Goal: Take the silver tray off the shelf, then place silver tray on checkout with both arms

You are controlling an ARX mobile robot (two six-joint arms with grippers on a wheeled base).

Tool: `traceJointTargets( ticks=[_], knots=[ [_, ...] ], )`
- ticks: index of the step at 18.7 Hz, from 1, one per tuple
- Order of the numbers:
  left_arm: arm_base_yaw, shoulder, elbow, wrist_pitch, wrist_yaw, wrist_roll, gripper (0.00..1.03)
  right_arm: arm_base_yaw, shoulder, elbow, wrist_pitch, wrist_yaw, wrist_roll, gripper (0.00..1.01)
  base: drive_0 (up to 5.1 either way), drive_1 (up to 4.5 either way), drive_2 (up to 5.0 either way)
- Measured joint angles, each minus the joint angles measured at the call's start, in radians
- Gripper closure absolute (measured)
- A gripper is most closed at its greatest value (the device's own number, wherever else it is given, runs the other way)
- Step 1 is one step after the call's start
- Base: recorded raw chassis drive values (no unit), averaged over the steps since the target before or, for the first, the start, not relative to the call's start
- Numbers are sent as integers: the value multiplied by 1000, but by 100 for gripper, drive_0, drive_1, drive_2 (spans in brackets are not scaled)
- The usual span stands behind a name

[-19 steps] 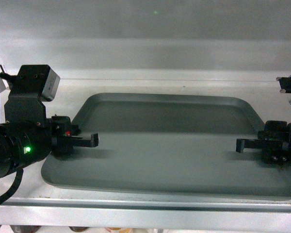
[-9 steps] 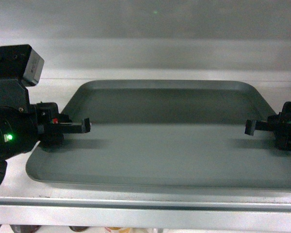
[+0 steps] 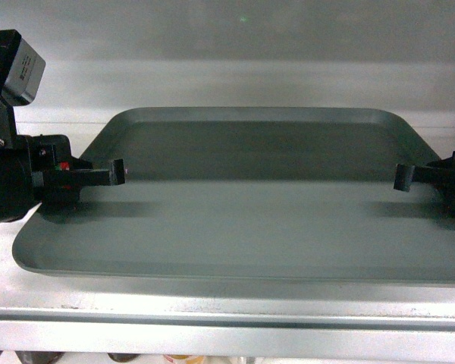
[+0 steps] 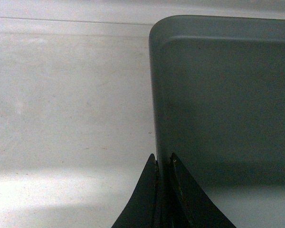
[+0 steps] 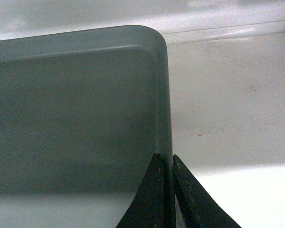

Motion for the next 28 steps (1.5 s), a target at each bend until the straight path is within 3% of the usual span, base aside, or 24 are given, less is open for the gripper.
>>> traceJointTargets(
  ticks=[28],
  knots=[
    [-8,-17,-11,5,-10,13,99,0,-35,-16,-16,3,0,98,0,0,0]
  ],
)
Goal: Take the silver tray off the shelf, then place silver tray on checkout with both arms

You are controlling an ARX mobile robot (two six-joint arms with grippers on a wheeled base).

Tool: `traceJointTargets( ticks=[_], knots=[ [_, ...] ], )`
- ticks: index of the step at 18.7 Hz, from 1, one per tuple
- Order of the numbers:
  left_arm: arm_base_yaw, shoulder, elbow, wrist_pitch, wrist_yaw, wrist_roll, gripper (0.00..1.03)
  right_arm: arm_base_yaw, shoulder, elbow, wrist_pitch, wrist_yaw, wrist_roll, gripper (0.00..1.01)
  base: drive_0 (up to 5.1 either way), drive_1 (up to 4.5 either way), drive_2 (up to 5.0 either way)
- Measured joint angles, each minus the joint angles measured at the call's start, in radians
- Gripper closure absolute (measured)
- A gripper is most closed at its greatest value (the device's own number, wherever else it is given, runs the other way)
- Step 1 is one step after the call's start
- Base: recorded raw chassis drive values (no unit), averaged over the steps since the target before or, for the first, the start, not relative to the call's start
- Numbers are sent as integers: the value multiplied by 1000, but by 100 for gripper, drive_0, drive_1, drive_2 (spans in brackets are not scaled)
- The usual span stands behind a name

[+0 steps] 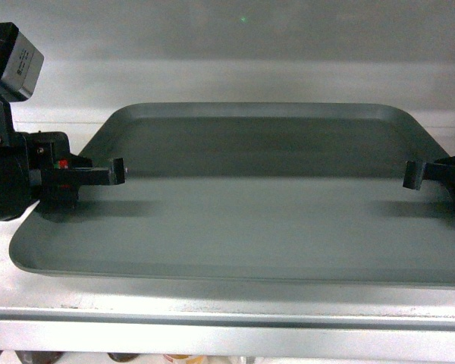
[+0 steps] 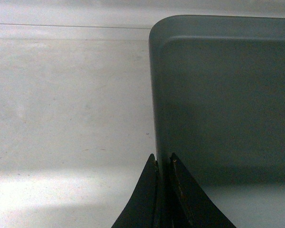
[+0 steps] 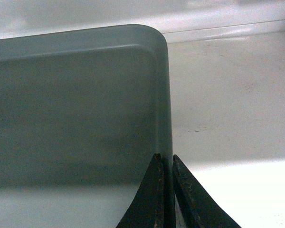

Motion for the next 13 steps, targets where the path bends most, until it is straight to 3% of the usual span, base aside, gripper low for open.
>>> traceJointTargets(
  ticks=[2,13],
  knots=[
    [0,0,0,1,0,1,99,0,0,0,0,0,0,98,3,-179,184],
    [-2,1,0,6,-2,6,99,0,-1,-1,2,2,0,98,10,-409,430]
  ],
)
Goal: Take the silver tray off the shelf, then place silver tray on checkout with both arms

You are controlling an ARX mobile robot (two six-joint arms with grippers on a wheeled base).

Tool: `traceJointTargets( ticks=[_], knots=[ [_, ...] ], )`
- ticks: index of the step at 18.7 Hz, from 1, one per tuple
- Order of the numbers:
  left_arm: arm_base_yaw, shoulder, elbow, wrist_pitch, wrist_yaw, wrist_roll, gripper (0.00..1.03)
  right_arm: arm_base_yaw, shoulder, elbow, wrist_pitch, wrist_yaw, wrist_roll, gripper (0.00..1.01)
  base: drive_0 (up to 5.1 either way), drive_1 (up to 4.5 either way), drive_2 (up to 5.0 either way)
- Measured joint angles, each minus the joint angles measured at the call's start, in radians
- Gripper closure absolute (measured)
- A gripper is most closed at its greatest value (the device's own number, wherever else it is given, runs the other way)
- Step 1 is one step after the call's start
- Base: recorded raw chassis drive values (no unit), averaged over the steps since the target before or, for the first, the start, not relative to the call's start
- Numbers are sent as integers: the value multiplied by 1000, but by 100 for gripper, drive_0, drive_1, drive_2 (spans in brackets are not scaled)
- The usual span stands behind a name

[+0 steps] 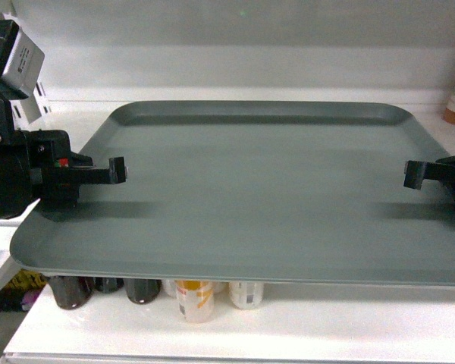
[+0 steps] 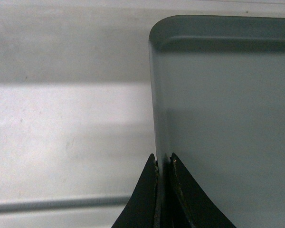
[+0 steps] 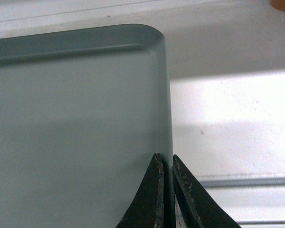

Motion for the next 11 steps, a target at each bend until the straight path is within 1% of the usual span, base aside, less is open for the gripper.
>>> traceJointTargets(
  ticks=[11],
  knots=[
    [0,0,-2,-2,-3,0,99,1,0,-1,0,1,0,98,6,-414,425]
  ],
)
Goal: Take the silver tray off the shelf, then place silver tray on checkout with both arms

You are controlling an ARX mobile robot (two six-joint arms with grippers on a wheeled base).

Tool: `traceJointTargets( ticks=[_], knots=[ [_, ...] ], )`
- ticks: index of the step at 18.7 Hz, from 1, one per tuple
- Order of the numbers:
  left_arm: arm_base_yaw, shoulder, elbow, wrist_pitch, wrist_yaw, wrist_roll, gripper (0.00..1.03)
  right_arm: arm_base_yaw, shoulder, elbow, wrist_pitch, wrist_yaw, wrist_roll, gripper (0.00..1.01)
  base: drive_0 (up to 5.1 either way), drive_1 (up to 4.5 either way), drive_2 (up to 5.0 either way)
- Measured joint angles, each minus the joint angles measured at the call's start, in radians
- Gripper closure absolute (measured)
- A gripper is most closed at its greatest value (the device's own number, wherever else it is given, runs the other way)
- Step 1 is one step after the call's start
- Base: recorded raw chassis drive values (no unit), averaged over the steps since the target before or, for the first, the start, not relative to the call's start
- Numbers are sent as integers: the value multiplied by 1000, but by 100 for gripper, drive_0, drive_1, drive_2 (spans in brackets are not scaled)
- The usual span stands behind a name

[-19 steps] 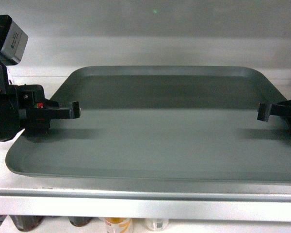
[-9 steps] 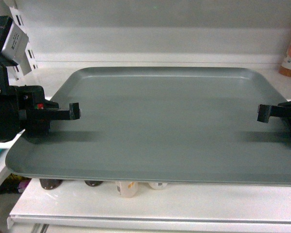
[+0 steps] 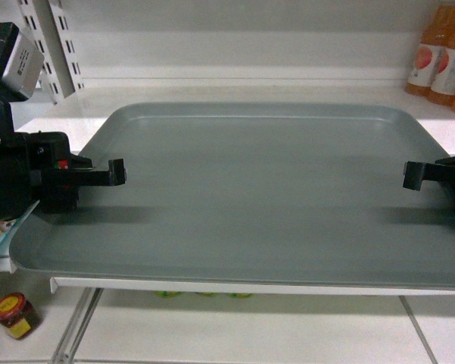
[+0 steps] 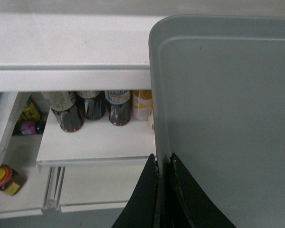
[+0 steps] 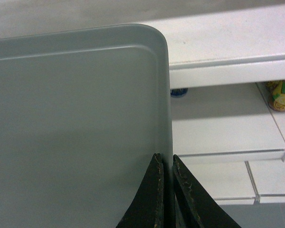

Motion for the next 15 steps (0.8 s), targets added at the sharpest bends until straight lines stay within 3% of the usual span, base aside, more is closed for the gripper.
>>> traceJointTargets(
  ticks=[15],
  knots=[
    [0,0,0,-6,-1,0,99,5,0,-1,-3,5,0,98,11,-409,431]
  ],
)
